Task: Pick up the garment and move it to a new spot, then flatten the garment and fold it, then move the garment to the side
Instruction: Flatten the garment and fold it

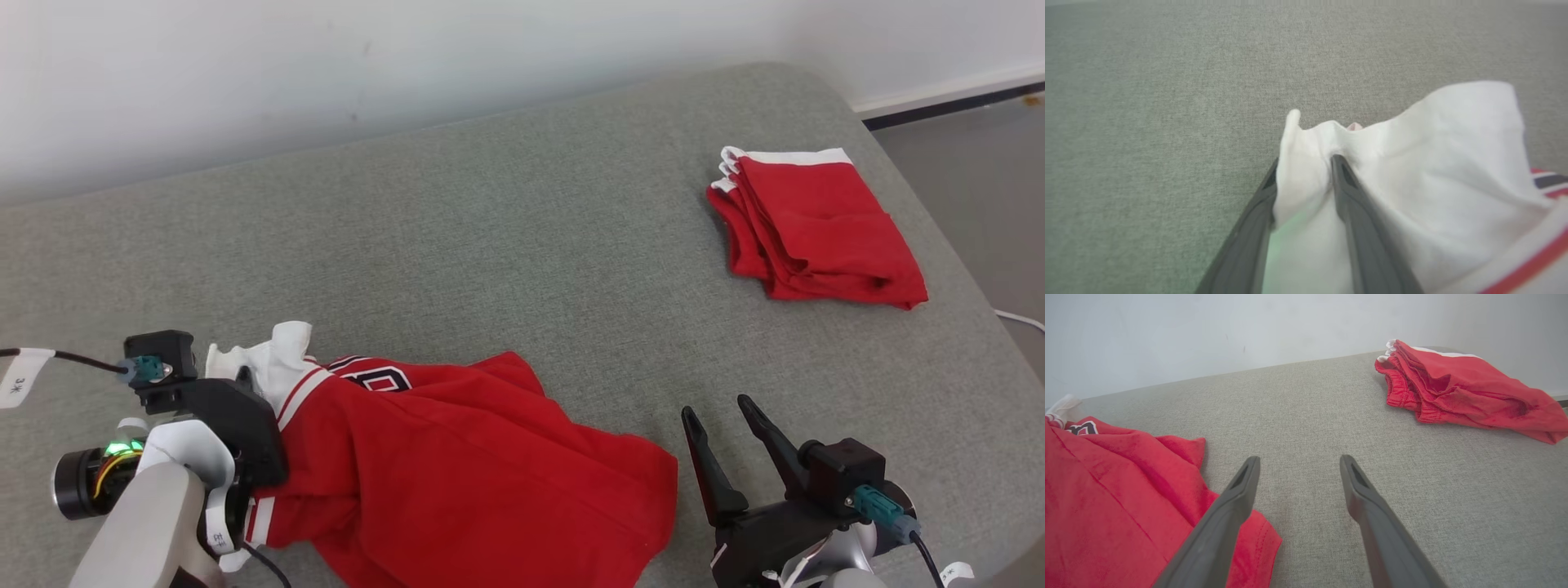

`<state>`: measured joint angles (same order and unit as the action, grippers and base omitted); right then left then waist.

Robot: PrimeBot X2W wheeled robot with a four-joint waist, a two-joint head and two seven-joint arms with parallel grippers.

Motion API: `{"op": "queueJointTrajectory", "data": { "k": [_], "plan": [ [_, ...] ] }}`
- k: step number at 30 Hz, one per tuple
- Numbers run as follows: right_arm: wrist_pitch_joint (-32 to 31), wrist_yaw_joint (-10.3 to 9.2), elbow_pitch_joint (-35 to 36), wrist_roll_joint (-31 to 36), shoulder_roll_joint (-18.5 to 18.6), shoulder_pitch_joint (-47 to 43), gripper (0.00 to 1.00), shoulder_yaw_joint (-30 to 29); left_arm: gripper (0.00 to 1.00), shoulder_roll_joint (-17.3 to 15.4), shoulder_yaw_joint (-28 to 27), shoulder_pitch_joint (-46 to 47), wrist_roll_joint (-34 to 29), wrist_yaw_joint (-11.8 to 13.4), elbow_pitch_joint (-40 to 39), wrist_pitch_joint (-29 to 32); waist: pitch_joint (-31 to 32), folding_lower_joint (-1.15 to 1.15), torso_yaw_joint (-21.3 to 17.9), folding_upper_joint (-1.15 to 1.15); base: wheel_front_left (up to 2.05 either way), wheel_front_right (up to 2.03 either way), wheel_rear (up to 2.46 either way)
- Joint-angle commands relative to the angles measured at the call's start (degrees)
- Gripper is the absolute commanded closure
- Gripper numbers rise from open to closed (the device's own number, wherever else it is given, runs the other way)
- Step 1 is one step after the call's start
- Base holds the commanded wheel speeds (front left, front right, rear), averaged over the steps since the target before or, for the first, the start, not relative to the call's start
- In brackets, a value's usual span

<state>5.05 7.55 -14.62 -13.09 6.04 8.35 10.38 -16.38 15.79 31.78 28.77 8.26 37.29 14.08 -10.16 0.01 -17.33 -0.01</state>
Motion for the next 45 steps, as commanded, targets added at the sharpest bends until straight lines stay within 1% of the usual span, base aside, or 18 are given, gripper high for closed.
{"op": "queueJointTrajectory", "data": {
  "k": [1, 7, 12, 13, 14, 15, 16, 17, 18, 22, 27, 30, 31, 37, 41, 43, 45],
  "plan": [
    [0.24, -0.1, -0.17, 0.08, -0.06, 0.18, 0.0, -0.07, 0.0, 0.25, -0.46, 0.1, 0.65, 0.29, -0.22, -0.57, 0.34, -0.01, 0.46, 0.01, 0.0, 0.0, 0.0],
    [-0.1, -0.1, -0.18, 0.24, -0.1, -0.17, 0.0, 0.25, 0.0, -0.13, -0.77, -0.17, 1.38, -0.55, -0.23, -1.02, 1.06, -0.01, 1.42, 0.01, 0.0, 0.0, 0.0],
    [-0.29, -0.1, -0.2, -0.06, 0.04, 0.42, 0.0, 1.11, 0.0, -0.55, -1.56, 0.55, 2.61, -0.54, 0.38, -1.02, 1.09, -0.01, 1.19, 0.01, 0.0, 0.0, 0.0],
    [-0.3, -0.1, -0.21, -0.22, 0.19, 0.44, 0.0, 1.17, 0.05, -0.58, -1.7, 0.61, 2.9, -0.7, 0.54, -0.82, 1.02, -0.01, 1.09, 0.01, 0.0, 0.0, 0.0],
    [-0.33, -0.1, -0.24, -0.34, 0.34, 0.44, 0.0, 1.2, 0.34, -0.48, -1.83, 0.71, 3.31, -1.13, 0.77, -0.61, 0.94, -0.01, 1.0, 0.01, 0.0, 0.0, 0.0],
    [-0.34, -0.1, -0.24, -0.41, 0.46, 0.44, 0.0, 1.19, 0.54, -0.31, -1.94, 0.8, 3.77, -1.35, 1.04, -0.49, 0.86, -0.01, 0.9, 0.01, 0.0, 0.0, 0.0],
    [-0.37, -0.1, -0.22, -0.44, 0.54, 0.47, 0.0, 1.21, 0.62, -0.29, -2.01, 0.93, 4.06, -1.68, 1.33, -0.54, 0.78, -0.01, 0.81, 0.01, 0.0, 0.0, 0.0],
    [-0.38, -0.1, -0.21, -0.47, 0.54, 0.52, 0.0, 1.19, 0.87, -0.43, -1.96, 1.07, 4.14, -1.65, 1.73, -0.55, 0.69, -0.01, 0.73, 0.01, 0.0, 0.0, 0.0],
    [-0.33, -0.1, -0.23, -0.45, 0.53, 0.55, 0.0, 1.14, 1.0, -0.47, -1.92, 1.24, 4.2, -1.86, 1.95, -0.8, 0.65, -0.01, 0.71, 0.01, 0.0, 0.0, 0.0],
    [-0.23, -0.1, -0.13, -0.09, 0.69, 0.06, 0.0, 0.41, 1.0, -0.07, -2.14, 0.97, 4.42, -2.6, 1.51, -3.78, 1.0, -0.01, 1.38, 0.01, 0.0, 0.0, 0.0],
    [-0.7, -0.1, 0.27, 0.32, 1.0, -1.52, 0.0, -0.7, 1.0, -0.59, -4.09, -4.17, 5.04, -1.69, -2.72, -10.1, 2.44, -0.01, 3.3, 0.01, 0.0, 0.0, 0.0],
    [-1.18, -0.1, 0.93, 0.66, 1.4, -2.48, 0.0, -1.55, 1.0, -0.81, -5.53, -9.85, 5.43, -0.51, -8.01, -13.18, 3.34, -0.01, 5.28, 0.01, 0.0, 0.0, 0.0],
    [-1.57, -0.1, 1.46, 0.75, 1.93, -3.07, 0.0, -2.64, 1.0, -0.61, -6.15, -14.08, 5.8, 0.62, -12.4, -14.36, 3.77, -0.01, 7.08, 0.01, 0.0, 0.0, 0.0],
    [-4.54, -0.1, 3.89, 1.22, 2.58, -4.18, 0.0, -5.01, 1.0, 0.29, -6.83, -23.85, 6.05, 3.58, -23.88, -16.08, 4.48, -0.01, 11.35, 0.01, 0.0, 0.0, 0.0],
    [-8.2, -0.1, 5.52, 0.6, 2.94, -5.08, 0.0, -5.8, 1.0, 1.39, -6.67, -27.89, 5.83, 5.55, -28.91, -16.77, 4.22, -0.01, 13.11, 0.01, 0.0, 0.0, 0.0],
    [-9.26, -0.1, 5.9, 0.39, 3.07, -5.09, 0.0, -6.08, 1.0, 1.56, -6.57, -28.46, 5.69, 5.94, -29.72, -16.88, 4.07, -0.01, 13.53, 0.01, 0.0, 0.0, 0.0],
    [-12.74, -0.1, 6.13, -0.16, 2.94, -5.42, 0.0, -6.63, 1.0, 2.3, -5.93, -29.11, 5.39, 6.17, -31.33, -17.36, 3.59, -0.01, 14.31, 0.01, 0.0, 0.0, 0.0]
  ]
}}
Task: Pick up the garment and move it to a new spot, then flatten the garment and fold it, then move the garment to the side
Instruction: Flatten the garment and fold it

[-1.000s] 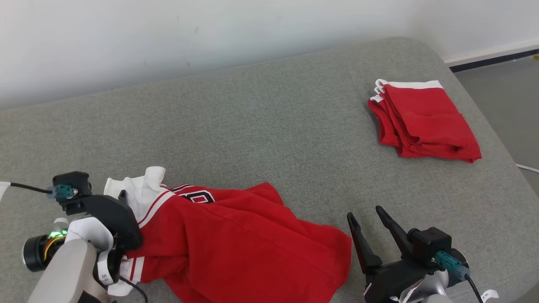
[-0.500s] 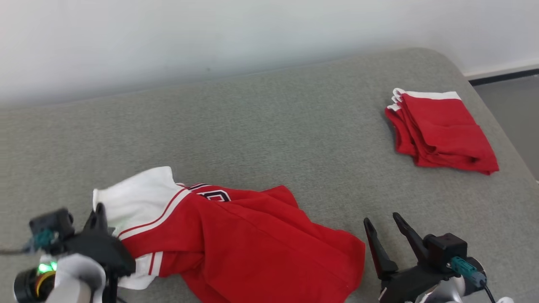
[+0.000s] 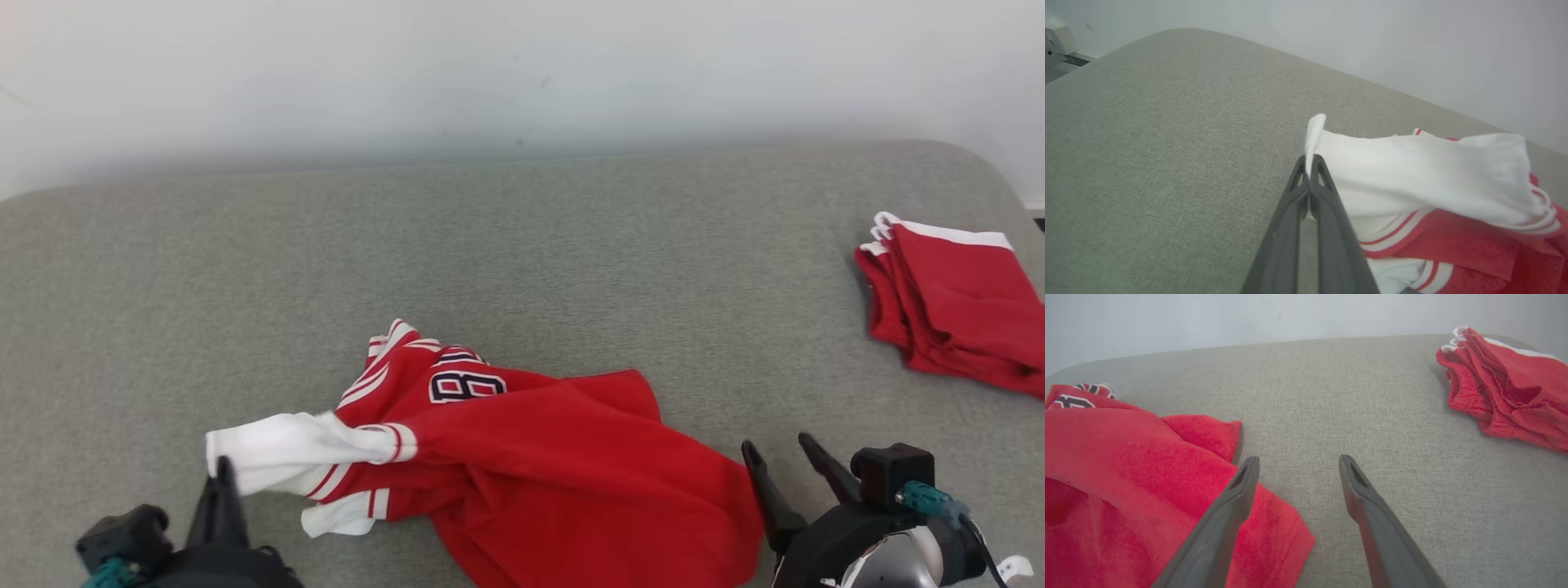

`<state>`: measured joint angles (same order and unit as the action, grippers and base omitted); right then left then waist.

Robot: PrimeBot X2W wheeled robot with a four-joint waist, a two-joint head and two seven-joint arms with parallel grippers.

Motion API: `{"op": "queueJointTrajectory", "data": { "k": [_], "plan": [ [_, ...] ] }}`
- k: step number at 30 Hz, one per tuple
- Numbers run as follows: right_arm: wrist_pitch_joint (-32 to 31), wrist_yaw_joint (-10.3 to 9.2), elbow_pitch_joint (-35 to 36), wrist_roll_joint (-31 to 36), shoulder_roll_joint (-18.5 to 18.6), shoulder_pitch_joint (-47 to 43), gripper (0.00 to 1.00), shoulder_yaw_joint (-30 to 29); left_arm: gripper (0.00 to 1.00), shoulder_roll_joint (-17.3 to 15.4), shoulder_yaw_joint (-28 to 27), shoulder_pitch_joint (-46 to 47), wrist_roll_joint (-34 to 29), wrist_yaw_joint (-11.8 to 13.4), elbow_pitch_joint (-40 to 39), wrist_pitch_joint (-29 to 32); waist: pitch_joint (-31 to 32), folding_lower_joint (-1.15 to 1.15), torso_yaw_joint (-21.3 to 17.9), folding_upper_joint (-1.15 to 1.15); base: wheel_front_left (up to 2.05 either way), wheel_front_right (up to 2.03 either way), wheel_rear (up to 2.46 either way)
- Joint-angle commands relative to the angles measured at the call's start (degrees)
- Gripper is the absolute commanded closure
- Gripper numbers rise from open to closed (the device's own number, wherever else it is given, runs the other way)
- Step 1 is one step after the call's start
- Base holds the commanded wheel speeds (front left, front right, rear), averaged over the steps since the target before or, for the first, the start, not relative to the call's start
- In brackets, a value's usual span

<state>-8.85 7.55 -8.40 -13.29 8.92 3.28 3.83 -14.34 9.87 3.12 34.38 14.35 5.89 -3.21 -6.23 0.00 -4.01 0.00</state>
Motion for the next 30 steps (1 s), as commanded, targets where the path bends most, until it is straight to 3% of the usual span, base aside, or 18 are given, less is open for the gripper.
{"op": "queueJointTrajectory", "data": {
  "k": [1, 7, 10, 20, 25, 27, 28, 30],
  "plan": [
    [-0.93, -0.1, 0.03, -0.36, -0.12, -0.63, 0.0, -0.16, 1.0, 0.44, 0.48, -0.59, -0.6, -0.15, -0.42, -0.26, -0.61, 0.0, 1.33, 0.0, 0.0, 0.0, 0.0],
    [-16.35, -0.1, 2.85, -4.07, -1.5, -4.38, 0.0, -0.62, 1.0, 2.52, 3.46, 2.07, -1.95, -0.8, -1.29, -1.6, -1.88, 0.0, 2.82, 0.0, 0.0, 0.0, 0.0],
    [-20.53, -0.1, 5.95, -3.9, -2.09, -5.93, 0.0, -0.65, 1.0, 2.66, 3.89, 2.88, -1.7, -1.22, -0.63, -1.79, -2.31, 0.0, 2.51, 0.0, 0.0, 0.0, 0.0],
    [-23.29, -0.1, 5.34, 3.02, -5.51, -4.29, 0.0, -6.96, 1.0, 2.66, 5.16, 5.7, -1.76, -2.36, -0.11, -1.59, -3.96, 0.0, 2.36, 0.0, 0.0, 0.0, 0.0],
    [-24.28, -0.1, 2.79, 3.15, -6.02, -1.62, 0.0, -6.83, 1.0, 2.56, 5.6, 6.99, -1.66, -3.05, 0.26, -1.51, -5.15, 0.0, 3.06, 0.0, 0.0, 0.0, 0.0],
    [-25.04, -0.1, 1.59, 3.05, -6.12, -0.47, 0.79, -6.39, 1.0, 2.57, 5.72, 7.5, -1.59, -3.12, 0.64, -1.47, -5.5, 0.0, 3.36, 0.0, 0.0, 0.0, 0.0],
    [-25.43, -0.1, 1.14, 3.07, -6.17, -0.06, 1.0, -6.14, 1.0, 2.62, 5.74, 7.76, -1.49, -3.22, 0.84, -1.53, -5.61, 0.0, 3.51, 0.0, 0.0, 0.0, 0.0],
    [-25.74, -0.1, 0.73, 3.22, -6.22, 0.46, 1.0, -6.01, 1.0, 2.74, 5.75, 7.79, -1.26, -3.43, 1.27, -1.72, -5.73, 0.0, 3.73, 0.0, 0.0, 0.0, 0.0]
  ]
}}
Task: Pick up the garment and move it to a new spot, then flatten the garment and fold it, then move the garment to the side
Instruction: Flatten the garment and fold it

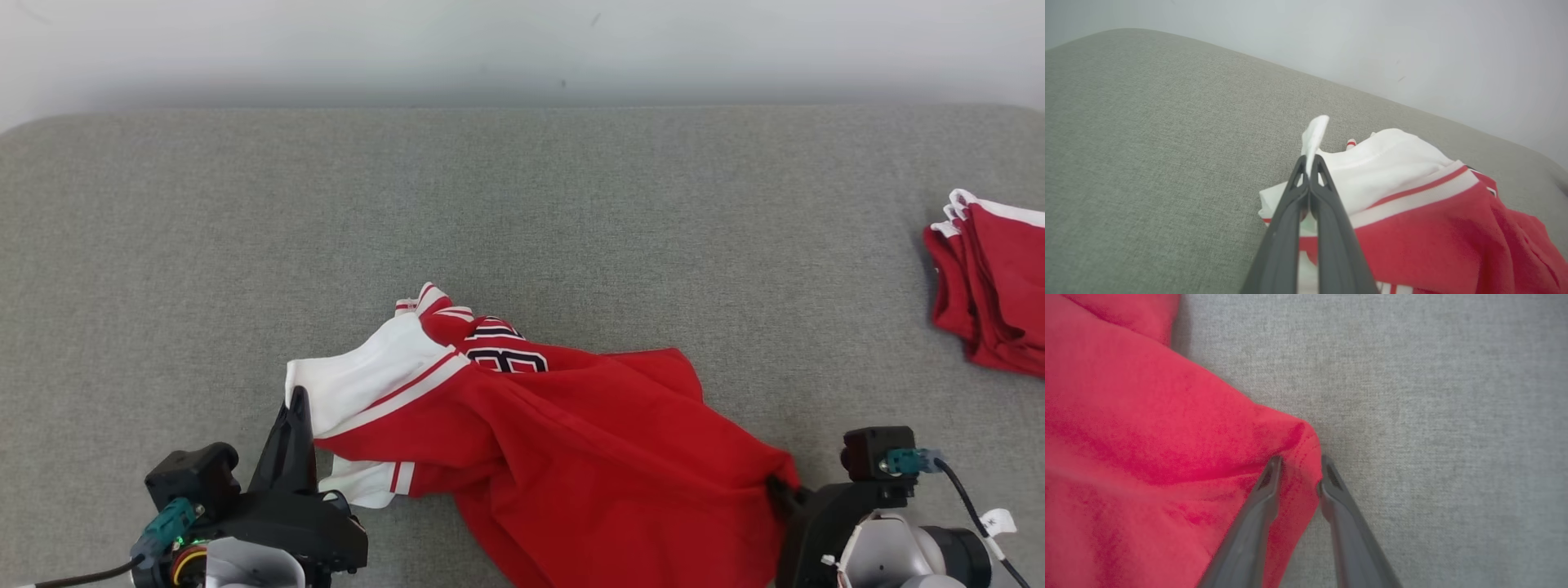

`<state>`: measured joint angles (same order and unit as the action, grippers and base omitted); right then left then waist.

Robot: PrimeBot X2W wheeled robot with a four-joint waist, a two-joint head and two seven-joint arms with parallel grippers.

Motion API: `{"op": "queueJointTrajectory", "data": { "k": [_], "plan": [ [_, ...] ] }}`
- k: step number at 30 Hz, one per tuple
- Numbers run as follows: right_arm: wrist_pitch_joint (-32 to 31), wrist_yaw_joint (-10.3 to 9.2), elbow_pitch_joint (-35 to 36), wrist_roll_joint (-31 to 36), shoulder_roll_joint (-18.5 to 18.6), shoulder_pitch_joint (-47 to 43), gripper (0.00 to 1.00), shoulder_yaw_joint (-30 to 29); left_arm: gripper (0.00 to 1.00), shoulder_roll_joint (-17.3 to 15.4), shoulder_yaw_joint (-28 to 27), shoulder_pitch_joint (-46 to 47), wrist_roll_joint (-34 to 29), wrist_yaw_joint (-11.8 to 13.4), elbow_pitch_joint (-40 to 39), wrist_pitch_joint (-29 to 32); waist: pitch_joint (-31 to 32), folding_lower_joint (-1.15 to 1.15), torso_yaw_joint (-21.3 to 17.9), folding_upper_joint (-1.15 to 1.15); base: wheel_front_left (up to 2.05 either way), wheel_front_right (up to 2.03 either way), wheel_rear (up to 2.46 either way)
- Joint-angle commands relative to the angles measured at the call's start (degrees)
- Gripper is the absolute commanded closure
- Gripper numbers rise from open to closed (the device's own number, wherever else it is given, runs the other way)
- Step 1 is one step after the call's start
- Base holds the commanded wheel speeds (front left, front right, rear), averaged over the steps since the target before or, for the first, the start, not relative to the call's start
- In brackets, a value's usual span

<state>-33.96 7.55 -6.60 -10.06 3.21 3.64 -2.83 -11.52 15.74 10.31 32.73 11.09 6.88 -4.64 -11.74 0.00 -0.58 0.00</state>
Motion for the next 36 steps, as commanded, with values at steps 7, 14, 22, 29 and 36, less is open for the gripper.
{"op": "queueJointTrajectory", "data": {
  "k": [7, 14, 22, 29, 36],
  "plan": [
    [3.55, -0.1, 1.63, 3.24, 0.92, 5.66, 1.0, -1.82, 1.0, 0.55, -0.58, 2.3, 0.84, -1.07, 0.49, -2.77, -0.29, 0.0, 0.45, 0.0, 0.0, 0.0, 0.0],
    [5.85, -0.1, -2.24, 5.53, 7.05, 16.14, 1.0, 0.08, 1.0, 1.19, 0.18, 5.82, 0.22, -2.44, 1.39, -4.15, -0.55, 0.0, 0.72, 0.0, 0.0, 0.0, 0.0],
    [8.8, -0.1, -13.76, 4.47, 11.57, 25.04, 0.0, 4.02, 0.97, 2.2, 0.61, 5.93, 0.93, -2.12, 3.88, -4.85, -0.18, 0.0, 2.46, 0.0, 0.0, 0.0, 0.0],
    [13.21, -0.1, -14.37, 2.48, 11.06, 20.27, 0.0, 1.66, 0.0, 1.36, -1.43, 1.27, 3.13, -1.22, 5.98, -5.35, 3.34, 0.0, 3.0, 0.0, 0.0, 0.0, 0.0],
    [14.72, -0.1, -9.19, 2.21, 8.55, 12.94, 0.0, -1.35, 0.0, 0.06, -3.8, -2.45, 5.5, -1.38, 7.06, -4.98, 7.05, 0.0, 1.92, 0.0, 0.0, 0.0, 0.0]
  ]
}}
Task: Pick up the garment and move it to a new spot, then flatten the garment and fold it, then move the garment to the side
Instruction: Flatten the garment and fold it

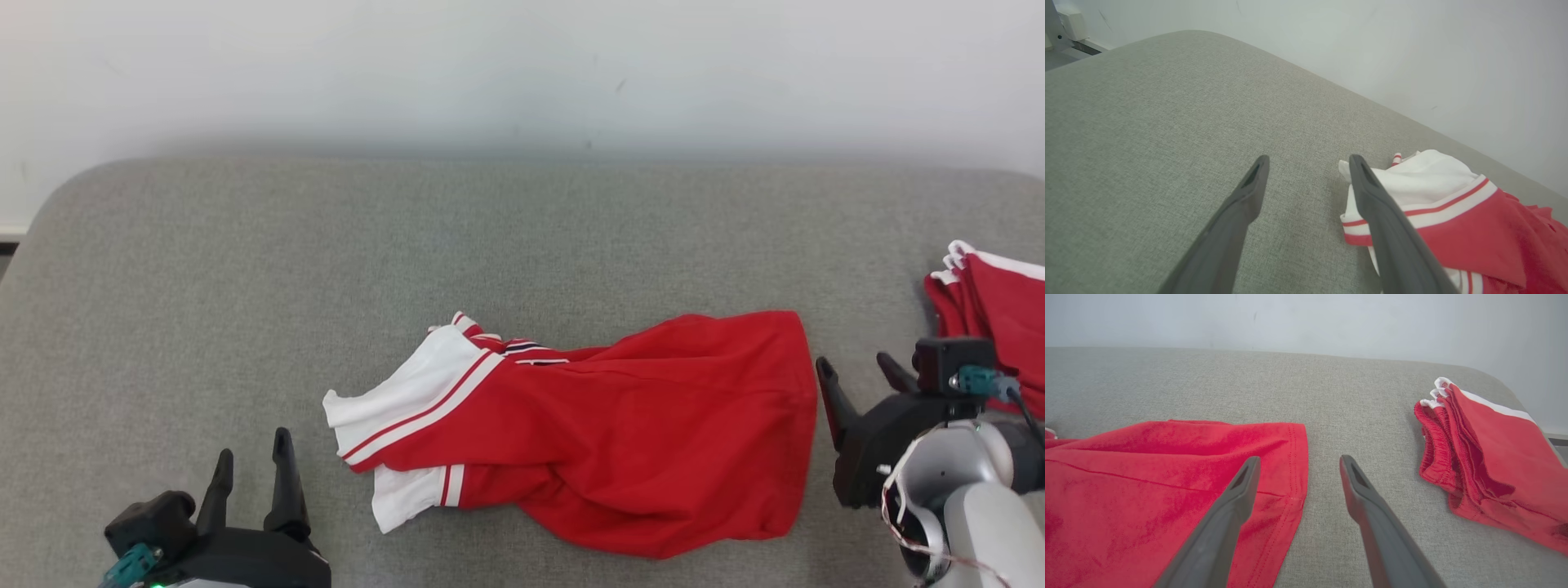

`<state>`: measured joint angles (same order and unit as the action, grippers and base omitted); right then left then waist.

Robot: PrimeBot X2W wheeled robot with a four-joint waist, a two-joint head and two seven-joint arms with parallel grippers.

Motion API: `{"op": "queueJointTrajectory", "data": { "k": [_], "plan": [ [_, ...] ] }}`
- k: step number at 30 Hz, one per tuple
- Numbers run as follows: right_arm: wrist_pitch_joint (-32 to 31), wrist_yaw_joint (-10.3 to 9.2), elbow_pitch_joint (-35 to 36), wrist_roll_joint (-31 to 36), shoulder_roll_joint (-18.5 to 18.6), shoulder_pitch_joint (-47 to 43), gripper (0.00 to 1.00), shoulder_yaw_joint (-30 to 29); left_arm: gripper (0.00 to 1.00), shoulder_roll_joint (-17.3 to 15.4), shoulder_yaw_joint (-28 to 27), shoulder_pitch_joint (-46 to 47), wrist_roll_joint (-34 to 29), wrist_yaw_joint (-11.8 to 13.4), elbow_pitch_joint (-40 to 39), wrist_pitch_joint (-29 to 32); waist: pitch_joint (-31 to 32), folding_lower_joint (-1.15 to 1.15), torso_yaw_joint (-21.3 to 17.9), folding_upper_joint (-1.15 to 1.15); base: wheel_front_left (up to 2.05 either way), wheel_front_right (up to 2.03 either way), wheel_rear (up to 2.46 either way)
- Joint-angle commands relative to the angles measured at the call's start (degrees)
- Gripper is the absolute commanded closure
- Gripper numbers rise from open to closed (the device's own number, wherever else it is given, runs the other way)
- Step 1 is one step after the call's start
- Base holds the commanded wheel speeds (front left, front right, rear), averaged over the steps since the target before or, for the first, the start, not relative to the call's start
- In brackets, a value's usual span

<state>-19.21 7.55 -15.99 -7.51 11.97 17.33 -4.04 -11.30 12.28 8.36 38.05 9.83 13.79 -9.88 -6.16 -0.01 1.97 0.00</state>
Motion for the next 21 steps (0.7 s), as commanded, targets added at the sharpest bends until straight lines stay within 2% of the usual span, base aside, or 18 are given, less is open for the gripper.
{"op": "queueJointTrajectory", "data": {
  "k": [1, 5, 9, 12, 13, 16, 17, 21],
  "plan": [
    [-0.24, -0.1, 1.16, -0.26, -0.61, -1.58, 0.0, -0.26, 0.0, -0.28, -0.56, -0.8, 0.66, -0.11, 0.33, 0.43, 1.85, 0.01, -0.86, 0.0, 0.0, 0.0, 0.0],
    [-1.6, -0.1, 4.11, -0.13, -1.74, -4.39, 0.0, 0.11, 0.0, -0.08, -0.92, -0.76, 2.76, 0.04, -0.06, 2.86, 3.09, 0.01, -1.94, 0.0, 0.0, 0.0, 0.0],
    [-3.51, -0.1, 6.69, -0.22, -1.64, -5.24, 0.0, 0.66, 0.0, -2.36, -0.35, 3.55, 3.53, -0.4, 0.19, 9.1, 3.33, 0.01, -2.55, 0.0, 0.0, 0.0, 0.0],
    [-5.54, -0.1, 8.6, -0.06, -0.77, -5.05, 0.0, 1.59, 0.0, -5.57, 1.57, 7.09, 2.89, 0.19, 0.53, 17.34, 2.96, 0.01, -2.95, 0.0, 0.0, 0.0, 0.0],
    [-7.01, -0.1, 9.87, -0.26, 0.05, -4.18, 0.0, 2.68, 0.0, -7.41, 3.39, 10.18, 2.17, 0.36, 0.63, 23.57, 2.39, 0.01, -3.17, 0.0, 0.0, 0.0, 0.0],
    [-8.93, -0.1, 11.11, -0.63, 2.2, -2.57, 0.0, 4.3, 0.0, -10.53, 6.29, 14.42, 0.36, 1.57, 1.64, 32.59, 1.21, 0.01, -3.53, 0.0, 0.0, 0.0, 0.0],
    [-8.93, -0.1, 11.11, -0.63, 2.2, -2.57, 0.0, 4.3, 0.0, -10.53, 6.29, 14.42, 0.36, 1.57, 1.64, 32.59, 1.21, 0.01, -3.53, 0.0, 0.0, 0.0, 0.0],
    [-10.41, -0.1, 12.46, -1.28, 3.76, -0.42, 0.0, 6.3, 0.0, -12.47, 8.85, 18.65, -0.03, 2.81, 2.31, 43.36, -0.76, 0.01, -4.08, 0.0, 0.0, 0.0, 0.0]
  ]
}}
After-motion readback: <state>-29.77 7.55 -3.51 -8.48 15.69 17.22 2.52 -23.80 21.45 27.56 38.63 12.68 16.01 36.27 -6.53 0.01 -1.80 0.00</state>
